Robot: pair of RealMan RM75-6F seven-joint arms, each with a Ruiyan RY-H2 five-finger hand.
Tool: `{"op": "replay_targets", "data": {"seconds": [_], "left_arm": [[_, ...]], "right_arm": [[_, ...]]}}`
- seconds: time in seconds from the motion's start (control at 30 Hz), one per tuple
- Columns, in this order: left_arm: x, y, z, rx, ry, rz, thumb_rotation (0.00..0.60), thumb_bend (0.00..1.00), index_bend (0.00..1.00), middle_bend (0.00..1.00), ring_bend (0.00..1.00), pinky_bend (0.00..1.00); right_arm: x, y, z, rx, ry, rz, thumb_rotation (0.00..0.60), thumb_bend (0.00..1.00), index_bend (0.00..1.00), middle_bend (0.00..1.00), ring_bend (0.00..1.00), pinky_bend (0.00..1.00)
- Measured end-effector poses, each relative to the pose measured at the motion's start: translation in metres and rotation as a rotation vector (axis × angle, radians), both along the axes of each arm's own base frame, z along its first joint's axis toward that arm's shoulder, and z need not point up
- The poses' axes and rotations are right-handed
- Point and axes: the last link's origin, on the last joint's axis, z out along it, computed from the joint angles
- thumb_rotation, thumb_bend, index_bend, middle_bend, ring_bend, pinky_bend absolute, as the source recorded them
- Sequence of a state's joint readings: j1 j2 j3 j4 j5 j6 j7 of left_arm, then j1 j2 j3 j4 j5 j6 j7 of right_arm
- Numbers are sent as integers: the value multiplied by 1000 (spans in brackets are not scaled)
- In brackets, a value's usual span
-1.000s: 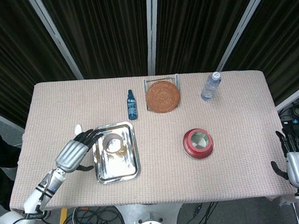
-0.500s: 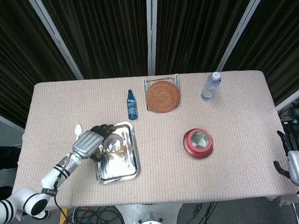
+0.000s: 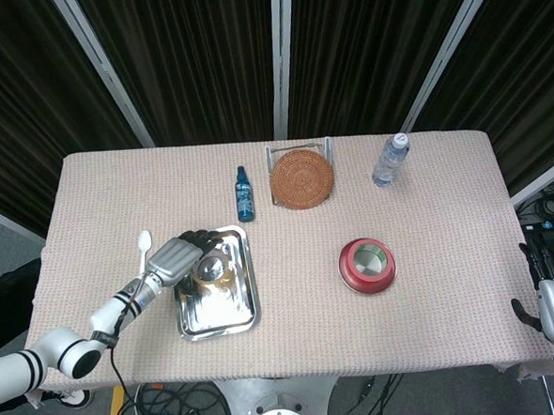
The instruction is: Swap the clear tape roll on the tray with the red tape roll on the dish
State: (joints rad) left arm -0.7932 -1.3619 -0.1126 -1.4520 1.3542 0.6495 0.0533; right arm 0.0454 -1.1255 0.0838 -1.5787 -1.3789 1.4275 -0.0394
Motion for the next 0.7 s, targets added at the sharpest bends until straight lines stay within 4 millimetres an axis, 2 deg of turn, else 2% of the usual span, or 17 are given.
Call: {"op": "replay_targets", "data": {"seconds": [0.13, 0.3, 0.47, 0.7], "left_arm": [[-1, 1, -1, 1, 13, -2, 600, 32, 55, 38, 0, 153], [-1, 1, -3, 1, 29, -3, 600, 88, 66, 124, 40, 246], [0, 1, -6, 5, 26, 5, 600, 187, 156, 208, 141, 341], [8, 0, -5, 35, -7, -18, 600, 237, 288, 301, 209, 388]], "right_arm": [[0, 0, 1, -2, -2, -3, 600, 207, 0, 0, 0, 0], [0, 1, 1, -5, -3, -5, 600, 209, 0, 0, 0, 0], [-1, 2, 0, 8, -1, -25, 600, 212, 0, 0, 0, 0], [-3, 3, 2, 0, -6, -39, 600, 213, 0, 0, 0, 0]]}}
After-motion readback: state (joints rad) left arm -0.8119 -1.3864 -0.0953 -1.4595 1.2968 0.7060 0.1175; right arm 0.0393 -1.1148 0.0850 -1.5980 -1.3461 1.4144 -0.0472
